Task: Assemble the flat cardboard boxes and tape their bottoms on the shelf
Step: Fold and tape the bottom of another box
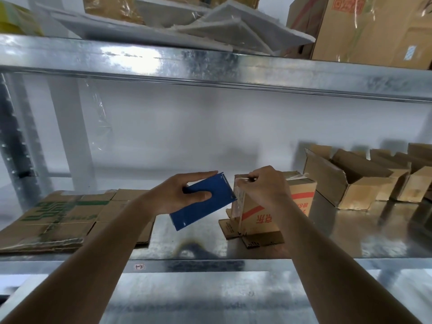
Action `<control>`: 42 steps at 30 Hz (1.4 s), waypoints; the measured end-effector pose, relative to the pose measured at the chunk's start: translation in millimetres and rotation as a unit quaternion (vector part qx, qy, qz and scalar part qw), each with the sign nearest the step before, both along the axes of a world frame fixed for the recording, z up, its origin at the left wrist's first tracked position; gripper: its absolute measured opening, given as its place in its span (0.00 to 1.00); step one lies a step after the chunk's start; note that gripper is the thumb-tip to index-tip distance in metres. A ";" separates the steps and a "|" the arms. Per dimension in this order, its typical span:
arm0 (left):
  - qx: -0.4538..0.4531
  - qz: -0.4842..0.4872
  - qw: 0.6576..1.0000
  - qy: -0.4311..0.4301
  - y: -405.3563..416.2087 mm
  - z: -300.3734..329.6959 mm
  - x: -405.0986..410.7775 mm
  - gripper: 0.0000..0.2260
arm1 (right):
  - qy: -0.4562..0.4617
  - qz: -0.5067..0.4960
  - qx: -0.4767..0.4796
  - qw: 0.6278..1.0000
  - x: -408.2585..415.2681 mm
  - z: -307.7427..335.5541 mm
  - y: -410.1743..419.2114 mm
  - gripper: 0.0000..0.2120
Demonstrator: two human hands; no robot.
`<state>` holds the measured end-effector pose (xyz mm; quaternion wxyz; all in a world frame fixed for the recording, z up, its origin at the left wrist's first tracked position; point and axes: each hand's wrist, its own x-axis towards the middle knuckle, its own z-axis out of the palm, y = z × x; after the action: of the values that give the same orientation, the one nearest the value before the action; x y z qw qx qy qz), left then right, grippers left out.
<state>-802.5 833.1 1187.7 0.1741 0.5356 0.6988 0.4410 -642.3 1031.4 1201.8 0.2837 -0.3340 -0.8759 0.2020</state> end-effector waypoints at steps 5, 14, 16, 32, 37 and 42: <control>0.029 0.003 0.999 -0.016 2.0 -1.7 -3.5 0.18 | 0.001 -0.001 -0.005 1.000 0.4 1.9 0.0 0.14; 0.004 0.024 1.000 0.015 13.8 5.0 -9.8 0.13 | 0.005 -0.001 -0.020 1.000 0.6 2.2 -0.5 0.15; -0.008 0.026 0.999 0.030 19.6 6.0 -8.7 0.13 | 0.001 -0.007 -0.024 1.000 -0.8 2.6 -1.5 0.14; -0.187 0.086 0.900 0.383 58.0 65.3 33.1 0.15 | -0.064 -0.054 0.024 0.996 -15.6 6.4 -10.6 0.16; -0.231 0.125 0.875 0.407 50.7 38.0 23.3 0.15 | -0.079 -0.068 0.044 0.994 -16.0 5.5 -12.2 0.16; -0.181 0.144 0.879 0.417 32.1 35.8 7.4 0.17 | -0.124 -0.083 0.163 0.975 -15.6 -9.6 -16.4 0.20</control>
<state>-795.1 865.1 1223.5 -0.1042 0.5227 0.8438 0.0629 -657.9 1015.0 1192.2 0.2389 -0.3771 -0.8948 -0.0104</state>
